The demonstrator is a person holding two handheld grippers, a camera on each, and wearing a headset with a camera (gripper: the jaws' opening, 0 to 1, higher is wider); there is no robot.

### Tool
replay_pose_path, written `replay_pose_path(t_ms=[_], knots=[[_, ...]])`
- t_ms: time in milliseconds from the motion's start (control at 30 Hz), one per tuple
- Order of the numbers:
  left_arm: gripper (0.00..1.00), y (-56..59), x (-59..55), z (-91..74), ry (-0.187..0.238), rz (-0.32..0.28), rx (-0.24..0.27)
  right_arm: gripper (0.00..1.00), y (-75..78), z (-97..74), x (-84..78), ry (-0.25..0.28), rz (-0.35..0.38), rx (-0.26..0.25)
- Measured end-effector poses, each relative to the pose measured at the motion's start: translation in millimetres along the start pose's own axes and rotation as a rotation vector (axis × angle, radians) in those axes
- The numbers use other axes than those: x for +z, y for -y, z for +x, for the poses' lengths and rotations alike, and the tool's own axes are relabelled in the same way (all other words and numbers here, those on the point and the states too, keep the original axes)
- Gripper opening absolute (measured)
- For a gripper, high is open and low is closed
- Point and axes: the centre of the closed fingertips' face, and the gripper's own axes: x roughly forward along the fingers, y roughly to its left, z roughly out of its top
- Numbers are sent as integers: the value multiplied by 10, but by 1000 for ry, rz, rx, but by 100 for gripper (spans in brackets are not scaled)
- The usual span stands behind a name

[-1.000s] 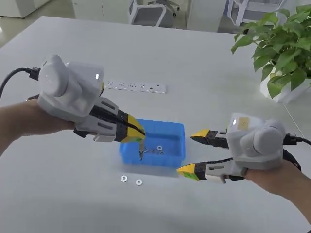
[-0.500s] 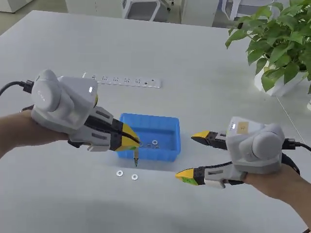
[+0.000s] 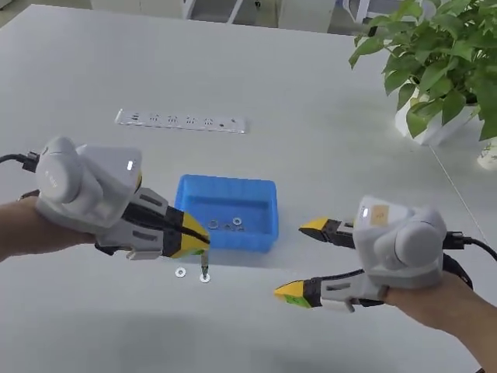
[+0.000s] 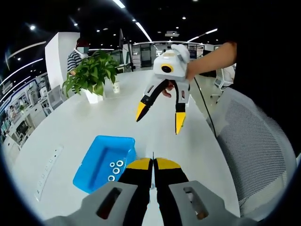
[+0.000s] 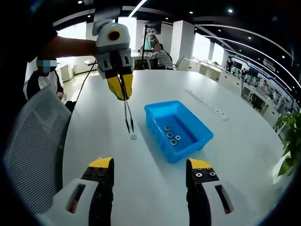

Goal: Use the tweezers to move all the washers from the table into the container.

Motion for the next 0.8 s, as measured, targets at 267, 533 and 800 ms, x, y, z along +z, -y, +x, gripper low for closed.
replay_pose_path(t_ms=[267,533,800], knots=[[5,26,-87,36,-5,-3,-9,63,-21,14,-27,0,11,-2],[5,14,-116,39,-1,-6,-3,63,-60,67,-37,2,14,11],[5,-1,-143,67,-4,-11,-8,62,-76,95,-63,3,22,16]])
